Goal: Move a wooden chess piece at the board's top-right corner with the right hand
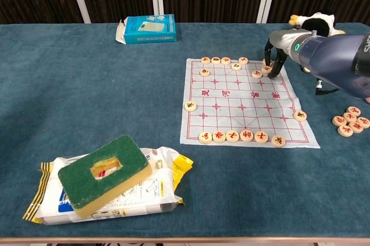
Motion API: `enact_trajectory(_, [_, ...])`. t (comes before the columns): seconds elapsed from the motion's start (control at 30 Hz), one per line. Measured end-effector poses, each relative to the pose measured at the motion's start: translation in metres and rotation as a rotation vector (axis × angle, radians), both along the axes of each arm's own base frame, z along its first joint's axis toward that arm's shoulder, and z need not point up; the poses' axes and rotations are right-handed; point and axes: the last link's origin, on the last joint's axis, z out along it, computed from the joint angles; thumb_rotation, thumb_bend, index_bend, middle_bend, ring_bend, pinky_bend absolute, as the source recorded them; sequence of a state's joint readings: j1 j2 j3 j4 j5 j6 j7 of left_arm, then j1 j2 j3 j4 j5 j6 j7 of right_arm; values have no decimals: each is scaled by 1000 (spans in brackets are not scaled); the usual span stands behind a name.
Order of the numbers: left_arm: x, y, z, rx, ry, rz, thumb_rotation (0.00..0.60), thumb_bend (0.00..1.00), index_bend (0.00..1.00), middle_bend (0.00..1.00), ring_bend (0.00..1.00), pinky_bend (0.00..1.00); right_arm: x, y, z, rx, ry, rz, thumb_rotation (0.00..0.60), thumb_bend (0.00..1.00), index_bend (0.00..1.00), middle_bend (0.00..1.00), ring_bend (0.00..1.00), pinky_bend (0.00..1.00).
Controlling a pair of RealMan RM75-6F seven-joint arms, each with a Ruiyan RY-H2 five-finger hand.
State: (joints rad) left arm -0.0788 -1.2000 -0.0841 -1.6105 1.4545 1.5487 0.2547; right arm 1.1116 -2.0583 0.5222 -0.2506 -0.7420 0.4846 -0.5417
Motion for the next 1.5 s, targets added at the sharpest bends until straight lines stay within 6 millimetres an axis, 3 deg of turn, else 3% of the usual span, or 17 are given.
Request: enact_trajectory(1.5, [1, 0, -1, 0, 7, 0, 600, 48, 6, 0, 0, 51, 5, -4, -1, 3, -31, -26, 600, 346, 505, 0, 5, 23])
